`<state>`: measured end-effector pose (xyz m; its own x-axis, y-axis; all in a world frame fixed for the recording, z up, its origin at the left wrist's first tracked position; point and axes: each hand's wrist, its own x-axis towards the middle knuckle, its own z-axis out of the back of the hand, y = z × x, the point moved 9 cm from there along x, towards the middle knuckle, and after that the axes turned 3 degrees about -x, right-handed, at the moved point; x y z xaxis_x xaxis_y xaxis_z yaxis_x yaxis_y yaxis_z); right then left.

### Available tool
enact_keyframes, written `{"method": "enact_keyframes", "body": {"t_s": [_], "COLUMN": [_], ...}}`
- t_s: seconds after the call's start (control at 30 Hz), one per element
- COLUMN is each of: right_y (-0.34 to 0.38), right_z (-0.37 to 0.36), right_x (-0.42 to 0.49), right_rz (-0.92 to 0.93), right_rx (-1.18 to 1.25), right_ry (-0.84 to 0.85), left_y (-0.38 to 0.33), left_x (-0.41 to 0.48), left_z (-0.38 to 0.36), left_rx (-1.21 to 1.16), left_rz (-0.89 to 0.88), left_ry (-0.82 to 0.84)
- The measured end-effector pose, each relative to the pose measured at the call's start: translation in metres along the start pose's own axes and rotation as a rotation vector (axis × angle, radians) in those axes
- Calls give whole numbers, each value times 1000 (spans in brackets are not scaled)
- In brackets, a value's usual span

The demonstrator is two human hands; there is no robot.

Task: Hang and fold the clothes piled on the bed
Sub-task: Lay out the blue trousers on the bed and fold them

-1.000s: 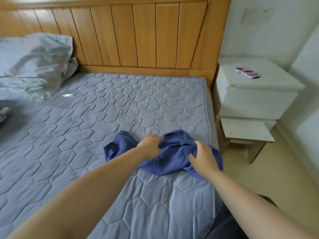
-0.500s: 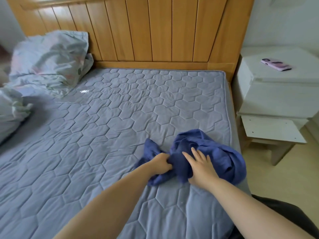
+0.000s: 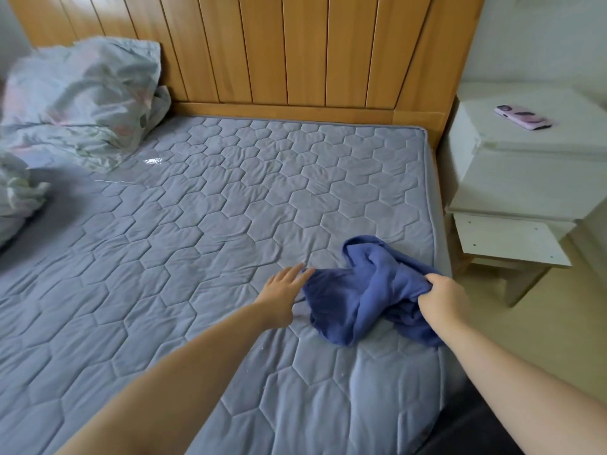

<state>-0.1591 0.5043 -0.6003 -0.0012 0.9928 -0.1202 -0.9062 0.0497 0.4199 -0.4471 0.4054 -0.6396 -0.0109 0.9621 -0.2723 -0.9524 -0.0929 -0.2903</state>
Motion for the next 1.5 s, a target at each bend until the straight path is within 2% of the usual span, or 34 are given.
{"method": "enact_keyframes", "body": {"t_s": [0.13, 0.23, 0.33, 0.43, 0.53, 0.6, 0.67, 0.73, 0.87, 0.93, 0.97, 1.03, 1.1, 1.17, 1.27, 1.37, 1.5], "right_y": [-10, -7, 2, 13, 23, 25, 39, 61, 86, 84, 79, 60, 45, 47, 52, 52, 58], "right_z": [13, 4, -7, -19, -30, -28, -16, -9, -38, -59, -68, -79, -84, -79, -64, -60, -78], "right_x": [4, 0, -3, -6, -17, -22, -29, -46, -81, -86, -84, -72, -62, -59, -59, -62, -77], "right_rz": [12, 73, 107, 143, 253, 290, 406, 588, 913, 965, 948, 801, 653, 585, 439, 358, 301], "right_rx": [-22, -4, 16, 49, -36, -170, -249, -280, -433, -583, -646, -697, -624, -460, -64, 259, 357], "right_ry": [-32, 65, 129, 204, 300, 243, 105, 29, 169, 241, 269, 363, 467, 471, 423, 436, 698], "left_y": [-30, -45, -54, -63, -69, -65, -61, -51, -39, -41, -43, -50, -58, -65, -71, -81, -94], "left_x": [13, 21, 24, 25, 29, 29, 27, 25, 18, 17, 18, 19, 19, 20, 20, 16, 10], "left_z": [-10, -18, -10, 9, 3, -14, -29, -39, -44, -41, -39, -37, -33, -21, 2, 16, 28], "left_rx": [273, 316, 76, -102, -92, -36, 111, 214, 132, 101, 98, 123, 143, 61, -188, -317, -515], "left_rz": [-169, -232, -246, -167, -108, -127, -198, -203, -149, -134, -127, -131, -145, -136, -96, -94, -58], "left_ry": [-8, -12, -128, -204, -40, 145, 238, 245, 166, 126, 119, 129, 161, 165, 145, 198, 274]}}
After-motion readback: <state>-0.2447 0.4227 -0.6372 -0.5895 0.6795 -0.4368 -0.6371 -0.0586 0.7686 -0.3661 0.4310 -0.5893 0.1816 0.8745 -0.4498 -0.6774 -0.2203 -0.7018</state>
